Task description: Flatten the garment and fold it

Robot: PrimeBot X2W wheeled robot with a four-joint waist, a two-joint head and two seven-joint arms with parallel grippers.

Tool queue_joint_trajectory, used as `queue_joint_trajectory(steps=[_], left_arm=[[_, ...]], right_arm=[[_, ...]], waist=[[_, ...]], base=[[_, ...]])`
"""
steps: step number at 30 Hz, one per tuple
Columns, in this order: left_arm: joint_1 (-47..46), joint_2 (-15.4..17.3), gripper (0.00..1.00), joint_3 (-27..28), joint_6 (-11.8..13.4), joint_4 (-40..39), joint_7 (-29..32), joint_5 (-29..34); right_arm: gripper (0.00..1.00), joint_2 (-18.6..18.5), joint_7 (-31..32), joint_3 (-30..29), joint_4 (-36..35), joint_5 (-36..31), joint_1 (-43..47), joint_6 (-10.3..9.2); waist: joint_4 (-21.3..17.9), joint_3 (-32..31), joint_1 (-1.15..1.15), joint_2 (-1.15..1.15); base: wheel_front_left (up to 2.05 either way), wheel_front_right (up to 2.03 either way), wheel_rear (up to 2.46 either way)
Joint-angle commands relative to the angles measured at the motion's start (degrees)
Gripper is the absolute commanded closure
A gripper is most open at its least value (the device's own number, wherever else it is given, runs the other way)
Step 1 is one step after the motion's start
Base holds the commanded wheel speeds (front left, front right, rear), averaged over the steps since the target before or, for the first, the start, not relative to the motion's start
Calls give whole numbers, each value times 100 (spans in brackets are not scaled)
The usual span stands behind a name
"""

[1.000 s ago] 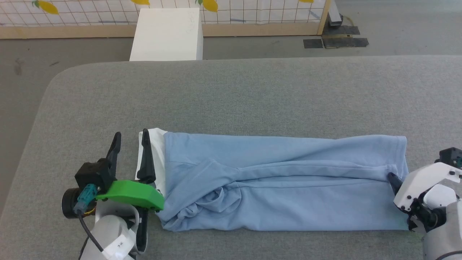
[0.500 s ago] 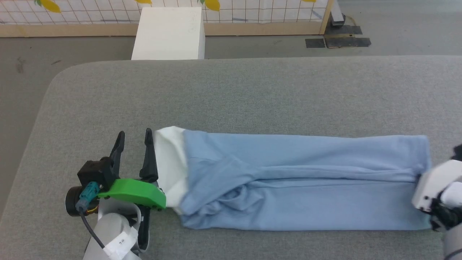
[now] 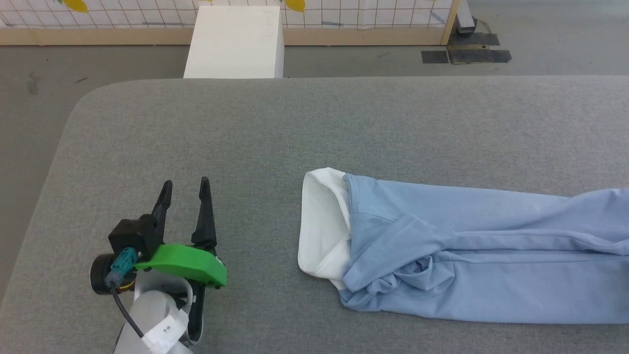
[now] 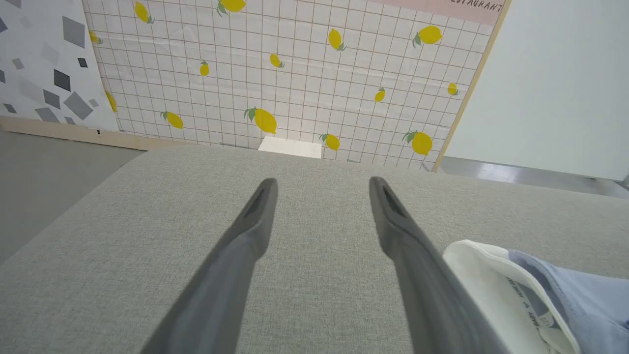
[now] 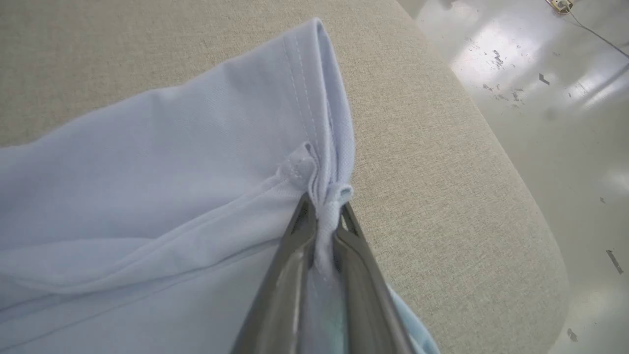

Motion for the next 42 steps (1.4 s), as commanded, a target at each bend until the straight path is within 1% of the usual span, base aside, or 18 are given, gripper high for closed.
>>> queue_joint_trajectory(steps=[1, 4, 6, 8, 12, 15, 17, 19, 21, 23, 27, 32, 37, 38, 39, 40, 41, 42], left_arm=[[-81, -33, 0, 20, -23, 20, -21, 24], [-57, -38, 0, 28, -38, 38, -21, 37], [-45, -41, 0, 38, -47, 36, -21, 45], [-22, -43, 0, 53, -47, 19, -22, 59], [24, -46, 0, 63, -43, -24, -22, 84], [20, -48, 0, 53, -46, -41, -22, 91], [-7, -48, 0, 52, -58, -28, -22, 88], [-38, -49, 0, 45, -65, -19, -22, 91], [-72, -49, 0, 25, -73, -9, -22, 79], [-117, -50, 0, -11, -84, 4, -22, 56], [-199, -50, 0, -121, -89, 38, -22, -4], [-237, -50, 0, -246, -48, 39, -22, -69], [-284, -51, 0, -343, -1, 25, -22, -128], [-291, -51, 0, -356, 9, 25, -22, -138], [-294, -51, 0, -364, 16, 24, -22, -145], [-296, -51, 0, -370, 24, 24, -22, -150], [-297, -51, 0, -371, 31, 23, -22, -153], [-295, -51, 0, -370, 39, 21, -22, -155]], right_arm=[[100, 42, -34, 103, -126, 37, 73, -11], [100, 134, 165, 447, -473, 250, 181, -11], [100, 207, 445, 795, -897, 468, 335, -11], [100, 280, 790, 1216, -1515, 707, 525, -11], [100, 389, 1673, 2163, -3145, 1107, 935, -11], [100, 372, 2309, 2933, -4238, 1334, 1110, -11], [100, 333, 2614, 3483, -4685, 1419, 1097, -11], [100, 327, 2791, 4067, -4927, 1496, 966, -11], [100, 337, 2873, 4618, -4940, 1529, 767, -11], [100, 393, 2861, 5115, -4761, 1583, 520, -11], [100, 572, 2677, 6001, -4049, 1648, 2, -11], [100, 864, 2393, 6610, -2866, 1757, -520, -11], [100, 1047, 2137, 6869, -1805, 1953, -871, -11], [89, 1078, 2068, 6905, -1611, 2010, -941, -11], [62, 1098, 2029, 6942, -1467, 2060, -989, -11], [21, 1122, 1972, 7009, -1327, 2153, -1043, -11], [0, 1137, 1922, 7030, -1239, 2230, -1082, -11], [0, 1156, 1851, 7056, -1166, 2342, -1121, -11]], waist=[[-9, -15, 0, 0], [-1, -60, 0, 0], [5, -87, 0, 0], [-1, -113, 0, 0], [-15, -136, 0, 0], [-13, -121, 0, 0], [-3, -105, 0, 0], [15, -77, 0, 0], [47, -43, 0, 0], [104, 0, 0, 0], [262, 86, 0, 0], [417, 188, 0, 0], [516, 290, 0, 0], [525, 309, 0, 0], [528, 319, 0, 0], [529, 329, 0, 0], [525, 336, 0, 0], [516, 337, 0, 0]], base=[[0, 0, 0], [0, 0, 0], [0, 0, 0], [0, 0, 0], [0, 0, 0], [0, 0, 0], [0, 0, 0], [0, 0, 0], [0, 0, 0], [0, 0, 0], [0, 0, 0], [0, 0, 0], [0, 0, 0], [0, 0, 0], [0, 0, 0], [0, 0, 0], [0, 0, 0], [0, 0, 0]])
